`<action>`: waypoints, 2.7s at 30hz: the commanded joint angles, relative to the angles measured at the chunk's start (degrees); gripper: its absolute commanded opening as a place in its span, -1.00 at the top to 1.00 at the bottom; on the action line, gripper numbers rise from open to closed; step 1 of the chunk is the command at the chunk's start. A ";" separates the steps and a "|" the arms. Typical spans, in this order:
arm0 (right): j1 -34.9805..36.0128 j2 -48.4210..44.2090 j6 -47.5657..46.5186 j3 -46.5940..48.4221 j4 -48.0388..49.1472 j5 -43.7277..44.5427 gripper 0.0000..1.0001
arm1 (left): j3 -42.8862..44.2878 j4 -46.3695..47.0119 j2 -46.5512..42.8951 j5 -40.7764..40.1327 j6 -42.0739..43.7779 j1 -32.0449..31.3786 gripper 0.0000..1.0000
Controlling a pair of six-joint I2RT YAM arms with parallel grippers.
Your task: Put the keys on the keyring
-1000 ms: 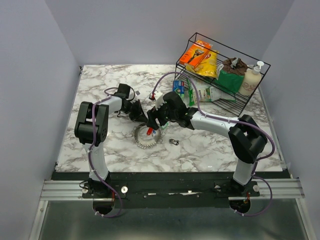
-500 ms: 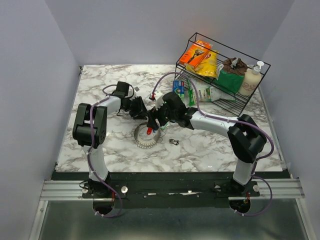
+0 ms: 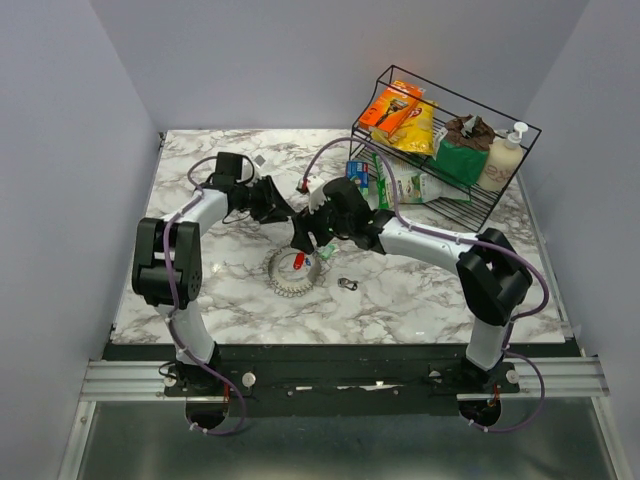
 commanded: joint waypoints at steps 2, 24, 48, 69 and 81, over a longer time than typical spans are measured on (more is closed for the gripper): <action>-0.23 3.79 3.09 7.59 -7.73 2.80 -0.44 | -0.96 -2.44 -8.29 -6.99 0.19 5.56 0.10; 5.49 19.79 6.79 28.35 -27.44 12.83 -0.13 | 0.19 -16.60 -19.56 -22.38 14.52 8.65 0.07; 5.49 27.09 6.61 34.15 -24.98 17.49 -0.03 | -2.63 -16.07 -20.26 -20.80 15.84 8.65 0.08; 3.64 28.14 7.40 32.65 -24.63 17.32 0.48 | -3.50 -15.63 -20.43 -20.36 16.19 8.65 0.08; 3.29 23.32 4.95 27.22 -21.20 16.88 0.99 | -4.21 -15.20 -20.88 -20.18 16.72 8.65 0.08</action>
